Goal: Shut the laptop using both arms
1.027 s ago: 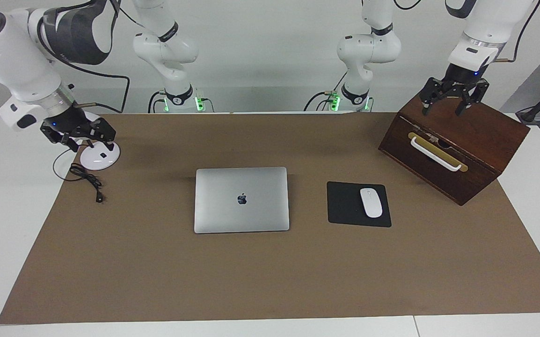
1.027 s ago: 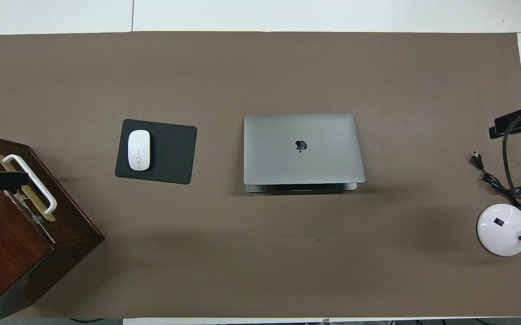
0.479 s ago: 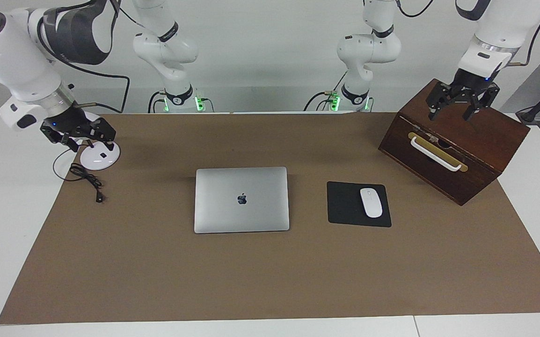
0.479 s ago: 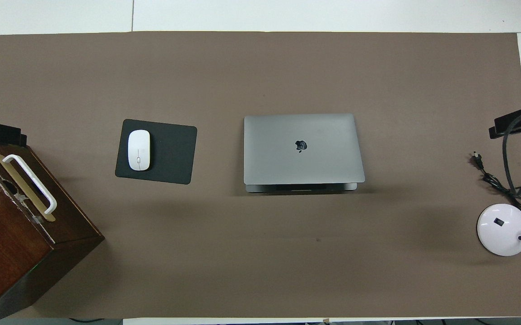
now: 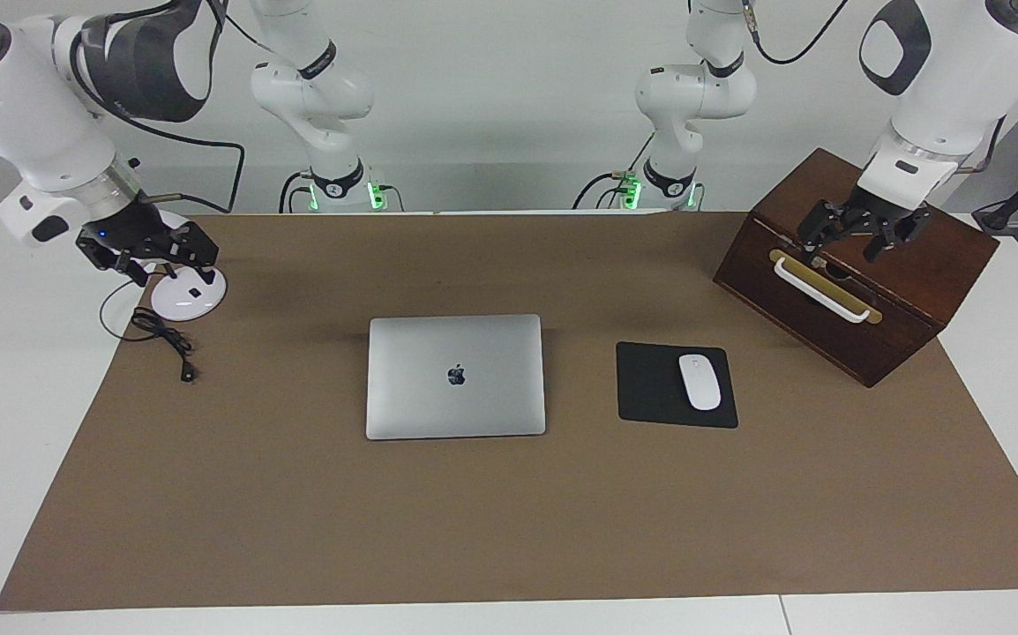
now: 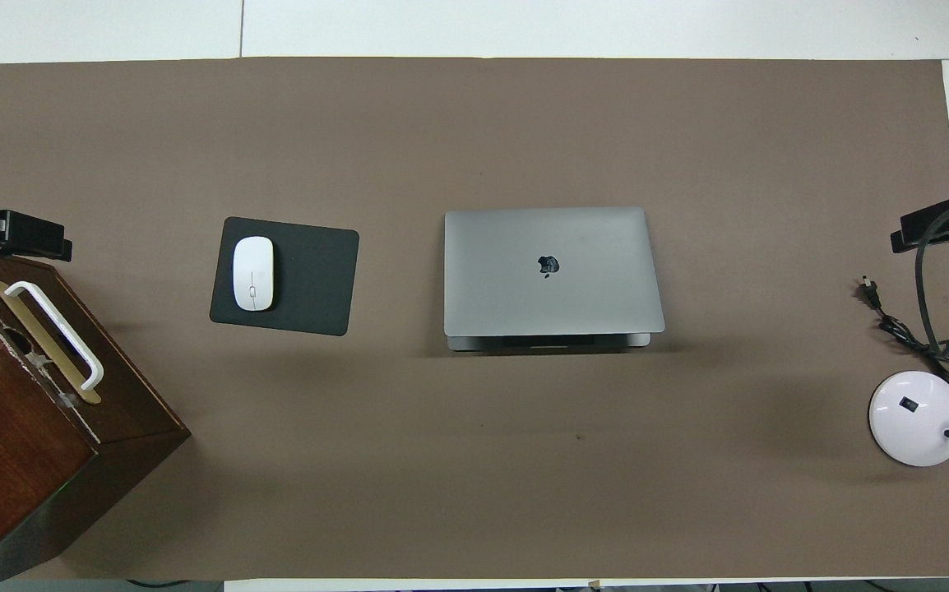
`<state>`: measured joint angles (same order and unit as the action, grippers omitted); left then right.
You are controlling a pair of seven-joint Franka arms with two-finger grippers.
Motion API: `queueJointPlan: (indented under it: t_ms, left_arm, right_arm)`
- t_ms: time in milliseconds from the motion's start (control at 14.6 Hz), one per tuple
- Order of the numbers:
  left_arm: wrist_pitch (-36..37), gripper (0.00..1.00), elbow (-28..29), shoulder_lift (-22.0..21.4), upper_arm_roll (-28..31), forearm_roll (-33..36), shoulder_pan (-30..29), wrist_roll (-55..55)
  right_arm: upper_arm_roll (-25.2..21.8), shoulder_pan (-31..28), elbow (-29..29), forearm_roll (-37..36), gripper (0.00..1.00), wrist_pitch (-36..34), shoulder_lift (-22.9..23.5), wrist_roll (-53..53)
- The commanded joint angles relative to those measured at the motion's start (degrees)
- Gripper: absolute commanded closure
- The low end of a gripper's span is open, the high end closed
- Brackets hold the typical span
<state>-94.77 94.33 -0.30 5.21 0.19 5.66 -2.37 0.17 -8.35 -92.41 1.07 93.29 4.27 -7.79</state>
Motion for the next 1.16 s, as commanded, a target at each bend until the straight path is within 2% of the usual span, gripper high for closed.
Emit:
queueJointPlan:
  t_ms: [0,1095]
  left_arm:
    - [-0.06,0.0,-0.2,0.12,-0.11,-0.55,-0.21,1.05]
    - [-0.06,0.0,0.41,-0.23,-0.11,-0.55,-0.47,0.96]
  right_arm:
    - [0.36,-0.44,-1.55,0.25,0.0,1.1,-1.28,-1.18]
    - [0.36,-0.44,-1.55,0.25,0.0,1.1,-1.28,-1.18]
